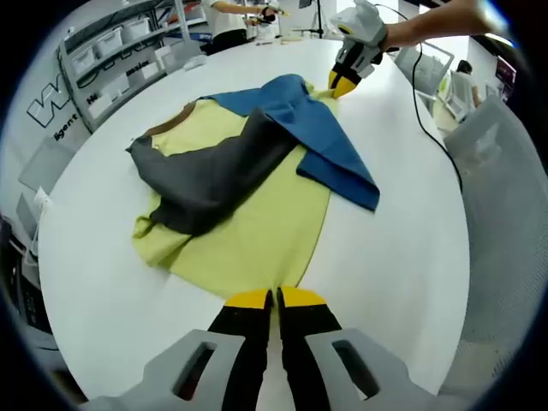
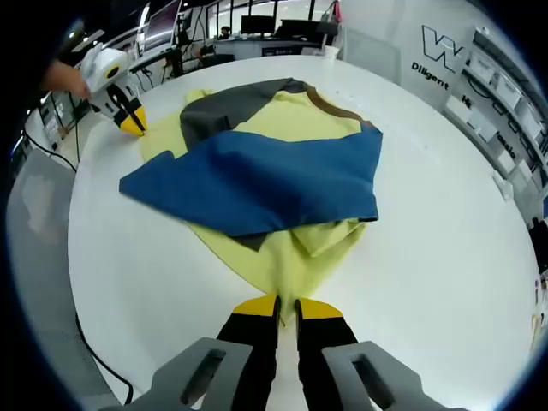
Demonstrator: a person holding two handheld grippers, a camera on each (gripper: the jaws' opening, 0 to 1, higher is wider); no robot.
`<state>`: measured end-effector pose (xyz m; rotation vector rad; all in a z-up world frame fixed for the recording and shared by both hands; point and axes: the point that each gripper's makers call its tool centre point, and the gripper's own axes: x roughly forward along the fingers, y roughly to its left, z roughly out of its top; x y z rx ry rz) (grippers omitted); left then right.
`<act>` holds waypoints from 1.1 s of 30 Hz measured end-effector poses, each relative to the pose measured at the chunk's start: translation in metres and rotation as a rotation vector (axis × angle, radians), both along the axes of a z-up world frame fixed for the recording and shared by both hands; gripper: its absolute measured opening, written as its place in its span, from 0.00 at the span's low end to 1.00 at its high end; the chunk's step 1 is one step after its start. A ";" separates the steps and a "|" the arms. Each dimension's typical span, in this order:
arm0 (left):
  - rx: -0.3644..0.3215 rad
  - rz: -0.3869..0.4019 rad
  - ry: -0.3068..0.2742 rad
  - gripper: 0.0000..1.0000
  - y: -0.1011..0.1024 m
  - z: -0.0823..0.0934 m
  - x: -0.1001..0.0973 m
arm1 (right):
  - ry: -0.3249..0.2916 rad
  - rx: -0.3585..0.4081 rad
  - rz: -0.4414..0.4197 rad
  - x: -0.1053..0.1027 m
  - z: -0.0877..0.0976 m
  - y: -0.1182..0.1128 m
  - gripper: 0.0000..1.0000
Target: Fold the garment on the visible template until the final outline fits inside the template.
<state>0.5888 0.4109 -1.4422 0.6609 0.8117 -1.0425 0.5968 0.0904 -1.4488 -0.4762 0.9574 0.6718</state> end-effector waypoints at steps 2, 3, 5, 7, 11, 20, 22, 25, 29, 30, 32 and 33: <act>0.020 -0.031 -0.047 0.02 0.002 0.004 0.001 | 0.012 -0.023 0.039 -0.006 0.001 0.001 0.00; 0.016 -0.024 -0.040 0.02 0.002 0.005 0.001 | 0.023 -0.032 0.054 -0.009 0.001 0.002 0.00; -0.001 -0.007 -0.039 0.02 0.004 0.010 0.003 | 0.021 -0.051 0.082 -0.013 0.003 0.003 0.00; -0.013 0.002 -0.046 0.02 0.006 0.016 0.006 | 0.028 -0.049 0.095 -0.017 0.006 0.005 0.00; -0.058 0.034 -0.047 0.02 0.009 0.031 0.011 | 0.020 -0.029 0.099 -0.021 0.017 0.008 0.00; -0.131 0.064 -0.063 0.02 0.009 0.062 0.023 | -0.022 0.014 0.073 -0.016 0.043 0.007 0.00; -0.140 0.065 -0.060 0.02 0.009 0.067 0.023 | -0.024 0.023 0.072 -0.017 0.048 0.007 0.00; -0.166 0.074 -0.045 0.02 0.009 0.076 0.022 | -0.029 0.042 0.079 -0.020 0.055 0.009 0.00; -0.178 0.067 -0.041 0.02 0.010 0.086 0.021 | -0.024 0.067 0.074 -0.024 0.066 0.010 0.00; -0.184 0.065 -0.035 0.02 0.010 0.089 0.019 | -0.027 0.072 0.074 -0.026 0.069 0.011 0.00; -0.190 0.064 -0.027 0.02 0.010 0.093 0.017 | -0.014 0.085 0.078 -0.031 0.073 0.012 0.00; -0.193 0.062 -0.021 0.02 0.010 0.094 0.015 | -0.007 0.089 0.078 -0.033 0.074 0.013 0.00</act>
